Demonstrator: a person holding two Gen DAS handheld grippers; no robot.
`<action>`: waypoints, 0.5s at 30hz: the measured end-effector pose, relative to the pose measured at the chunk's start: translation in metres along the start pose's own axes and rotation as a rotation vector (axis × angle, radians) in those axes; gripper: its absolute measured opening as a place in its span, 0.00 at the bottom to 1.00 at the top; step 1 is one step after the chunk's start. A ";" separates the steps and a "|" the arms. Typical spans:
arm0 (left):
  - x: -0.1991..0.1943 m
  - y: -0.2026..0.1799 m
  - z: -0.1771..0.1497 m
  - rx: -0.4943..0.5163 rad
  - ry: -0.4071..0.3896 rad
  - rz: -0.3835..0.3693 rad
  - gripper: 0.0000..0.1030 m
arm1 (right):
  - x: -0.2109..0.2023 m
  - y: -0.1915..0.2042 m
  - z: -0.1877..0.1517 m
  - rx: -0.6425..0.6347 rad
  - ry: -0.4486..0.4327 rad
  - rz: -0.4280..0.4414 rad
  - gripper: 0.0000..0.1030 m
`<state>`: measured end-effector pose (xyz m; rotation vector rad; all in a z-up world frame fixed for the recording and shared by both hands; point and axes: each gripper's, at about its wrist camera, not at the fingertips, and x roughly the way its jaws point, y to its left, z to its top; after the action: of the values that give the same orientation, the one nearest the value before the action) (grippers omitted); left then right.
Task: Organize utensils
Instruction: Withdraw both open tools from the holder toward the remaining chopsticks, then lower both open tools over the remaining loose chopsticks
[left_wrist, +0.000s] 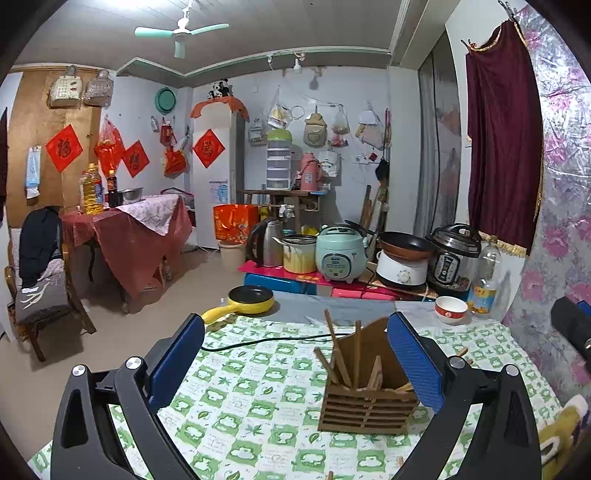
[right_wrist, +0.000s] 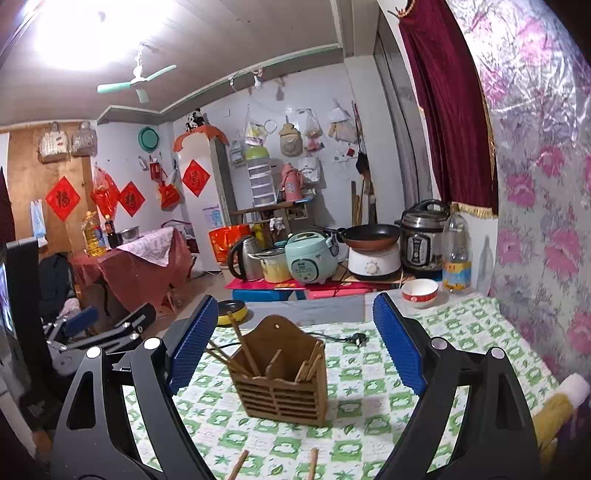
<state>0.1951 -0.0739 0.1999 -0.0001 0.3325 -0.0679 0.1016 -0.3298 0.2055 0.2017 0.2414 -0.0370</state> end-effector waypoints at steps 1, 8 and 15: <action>0.000 0.001 -0.004 0.006 -0.001 0.004 0.95 | -0.001 -0.002 -0.002 0.011 0.002 0.005 0.83; 0.016 0.019 -0.074 0.095 0.108 0.076 0.95 | 0.005 -0.026 -0.056 0.096 0.097 0.020 0.88; 0.048 0.027 -0.107 0.107 0.282 0.077 0.94 | 0.047 -0.050 -0.141 0.018 0.395 -0.061 0.88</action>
<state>0.2075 -0.0489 0.0826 0.1294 0.6098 -0.0091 0.1116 -0.3507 0.0506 0.2187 0.6413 -0.0596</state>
